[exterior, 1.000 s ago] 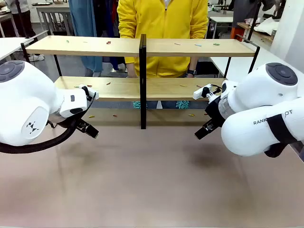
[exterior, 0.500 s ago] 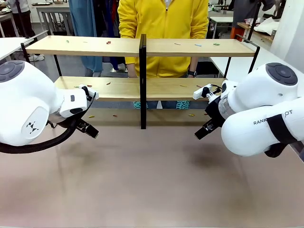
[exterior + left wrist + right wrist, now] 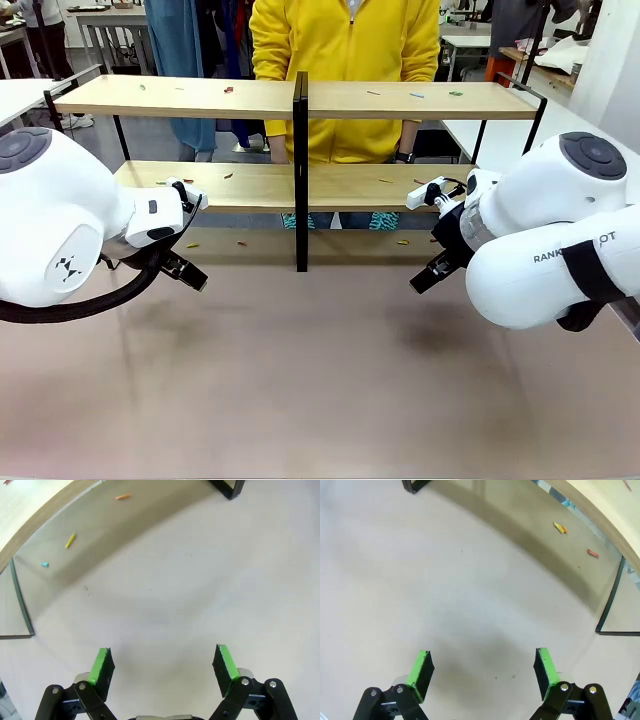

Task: Clean the shelves.
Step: Pick up the Duster when the human hands it over.

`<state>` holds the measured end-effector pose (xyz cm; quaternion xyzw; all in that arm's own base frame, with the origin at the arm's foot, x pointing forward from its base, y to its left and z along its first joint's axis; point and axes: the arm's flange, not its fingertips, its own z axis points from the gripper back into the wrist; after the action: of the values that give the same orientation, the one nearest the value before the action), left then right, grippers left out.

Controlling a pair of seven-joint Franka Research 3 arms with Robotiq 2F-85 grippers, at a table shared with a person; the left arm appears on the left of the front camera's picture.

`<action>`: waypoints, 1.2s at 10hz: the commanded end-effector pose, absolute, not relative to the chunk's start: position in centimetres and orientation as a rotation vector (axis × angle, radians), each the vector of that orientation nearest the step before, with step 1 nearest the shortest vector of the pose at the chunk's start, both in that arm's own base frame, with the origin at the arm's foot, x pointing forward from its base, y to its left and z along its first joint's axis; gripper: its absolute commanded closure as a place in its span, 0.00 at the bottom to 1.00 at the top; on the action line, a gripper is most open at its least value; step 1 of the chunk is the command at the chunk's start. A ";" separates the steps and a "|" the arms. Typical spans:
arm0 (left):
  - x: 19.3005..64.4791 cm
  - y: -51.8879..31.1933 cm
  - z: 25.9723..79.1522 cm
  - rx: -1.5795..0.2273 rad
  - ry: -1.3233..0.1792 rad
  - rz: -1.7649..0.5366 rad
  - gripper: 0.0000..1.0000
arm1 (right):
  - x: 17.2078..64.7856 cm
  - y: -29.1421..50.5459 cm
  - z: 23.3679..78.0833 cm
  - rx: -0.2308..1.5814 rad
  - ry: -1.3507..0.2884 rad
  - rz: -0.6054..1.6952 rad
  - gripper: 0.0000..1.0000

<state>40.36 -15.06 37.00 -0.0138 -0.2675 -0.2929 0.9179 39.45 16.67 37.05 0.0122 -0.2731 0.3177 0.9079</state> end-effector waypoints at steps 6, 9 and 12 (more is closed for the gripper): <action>40.3 -15.1 37.0 -0.028 -0.550 -0.603 0.00 | 39.4 16.7 37.1 0.026 -0.564 0.656 0.00; 38.4 -14.3 39.8 -0.179 -0.575 -0.736 0.00 | 38.8 16.7 38.9 0.166 -0.457 0.729 0.00; 29.6 -7.1 48.9 -0.473 -0.761 -1.041 0.00 | 33.8 11.9 49.3 0.414 -0.483 0.554 0.00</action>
<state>36.17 -15.16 48.98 -0.1681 -0.3468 -0.4464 0.8076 34.88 16.00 45.83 0.1949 -0.2306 0.3364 0.8920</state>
